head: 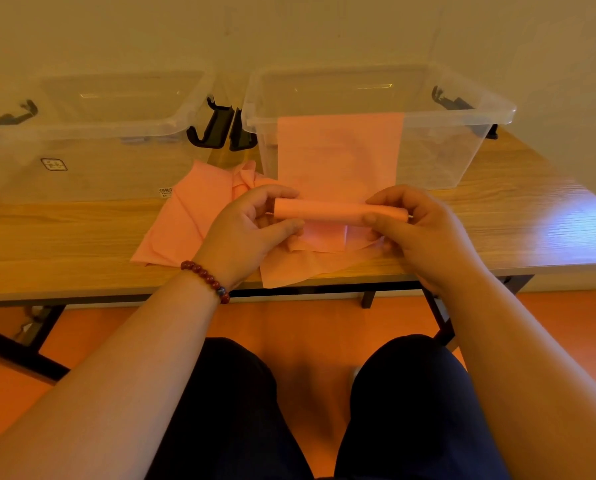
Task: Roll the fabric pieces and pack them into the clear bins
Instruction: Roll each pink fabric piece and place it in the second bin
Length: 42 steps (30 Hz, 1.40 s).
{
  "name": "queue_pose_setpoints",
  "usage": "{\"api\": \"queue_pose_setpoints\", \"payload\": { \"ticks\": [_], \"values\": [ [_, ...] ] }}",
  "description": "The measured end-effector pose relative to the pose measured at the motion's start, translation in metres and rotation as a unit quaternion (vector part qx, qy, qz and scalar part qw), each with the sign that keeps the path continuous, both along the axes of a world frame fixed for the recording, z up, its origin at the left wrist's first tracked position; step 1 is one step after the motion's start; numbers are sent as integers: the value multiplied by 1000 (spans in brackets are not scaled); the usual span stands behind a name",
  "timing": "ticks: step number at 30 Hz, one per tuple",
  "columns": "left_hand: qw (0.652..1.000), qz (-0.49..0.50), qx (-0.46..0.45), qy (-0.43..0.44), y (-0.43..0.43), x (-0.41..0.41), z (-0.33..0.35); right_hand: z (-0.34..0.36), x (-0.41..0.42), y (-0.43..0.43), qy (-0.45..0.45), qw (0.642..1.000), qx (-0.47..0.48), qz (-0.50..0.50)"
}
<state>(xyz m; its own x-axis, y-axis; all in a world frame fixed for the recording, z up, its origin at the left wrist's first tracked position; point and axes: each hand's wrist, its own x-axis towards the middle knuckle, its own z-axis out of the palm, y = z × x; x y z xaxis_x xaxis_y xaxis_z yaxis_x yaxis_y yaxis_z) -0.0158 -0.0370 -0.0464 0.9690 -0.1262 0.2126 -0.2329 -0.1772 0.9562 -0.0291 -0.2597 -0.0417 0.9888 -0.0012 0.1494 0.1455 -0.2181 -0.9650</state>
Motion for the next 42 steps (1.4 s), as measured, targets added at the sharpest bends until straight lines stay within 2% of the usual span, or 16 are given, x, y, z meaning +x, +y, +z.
{"api": "queue_pose_setpoints", "payload": {
  "ticks": [3,11,18,42],
  "values": [
    [1000,10,27,-3,0,1,-1,0,1,3,3,1000,2,-3],
    [1000,6,-4,9,-3,-1,2,-3,3,-1,3,1000,-29,8],
    [1000,7,24,9,-1,-1,2,0,1,3,-3,1000,-11,-8],
    [1000,3,11,-1,-1,-3,2,-2,0,-1,-6,1000,2,-1]
  ]
}}
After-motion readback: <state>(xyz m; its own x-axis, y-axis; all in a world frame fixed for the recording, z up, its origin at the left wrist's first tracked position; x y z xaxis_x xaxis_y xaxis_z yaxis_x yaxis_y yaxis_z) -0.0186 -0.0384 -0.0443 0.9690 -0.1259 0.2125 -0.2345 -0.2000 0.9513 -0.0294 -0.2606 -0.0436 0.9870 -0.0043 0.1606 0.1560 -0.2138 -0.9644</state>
